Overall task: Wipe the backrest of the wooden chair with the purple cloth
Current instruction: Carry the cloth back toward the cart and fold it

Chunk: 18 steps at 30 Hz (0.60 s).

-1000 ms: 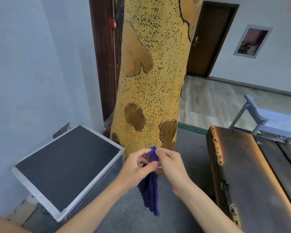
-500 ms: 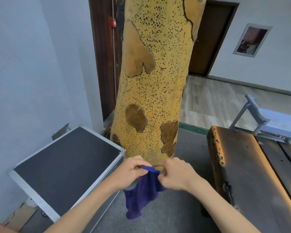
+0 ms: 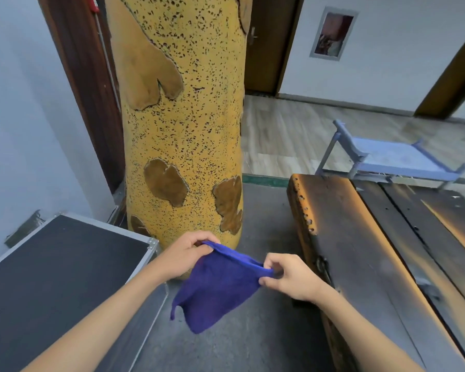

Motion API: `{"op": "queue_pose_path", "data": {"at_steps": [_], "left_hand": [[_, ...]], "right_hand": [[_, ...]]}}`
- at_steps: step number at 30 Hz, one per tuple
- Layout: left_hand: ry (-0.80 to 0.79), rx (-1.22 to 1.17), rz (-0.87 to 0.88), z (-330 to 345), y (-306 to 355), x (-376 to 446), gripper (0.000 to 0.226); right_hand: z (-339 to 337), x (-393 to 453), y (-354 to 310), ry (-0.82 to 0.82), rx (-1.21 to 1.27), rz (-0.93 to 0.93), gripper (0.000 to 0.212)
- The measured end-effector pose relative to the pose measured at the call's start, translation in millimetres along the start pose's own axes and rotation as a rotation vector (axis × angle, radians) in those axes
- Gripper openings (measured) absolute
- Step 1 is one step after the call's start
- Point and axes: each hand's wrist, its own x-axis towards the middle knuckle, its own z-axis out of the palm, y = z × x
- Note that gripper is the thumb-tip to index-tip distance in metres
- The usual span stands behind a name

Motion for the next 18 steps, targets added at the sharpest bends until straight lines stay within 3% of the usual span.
{"op": "queue_pose_path", "data": {"at_steps": [3,8,12,16,18], "left_hand": [[-0.015,0.046,0.021,14,3,55,0.032],[0.007,0.107,0.026,25,0,125,0.033],[0.017,0.148,0.041,43,8,204,0.033],[0.040,0.180,0.068,62,27,285,0.033],[0.071,0.172,0.063,71,36,325,0.033]], "right_hand": [[-18,11,41,0.153,0.099,0.077,0.024],[-49,35,90,0.214,0.240,0.077,0.007],[-97,69,139,0.283,0.235,0.075,0.036],[-138,108,183,0.310,0.181,0.112,0.016],[-157,129,205,0.389,0.226,0.159,0.023]]}}
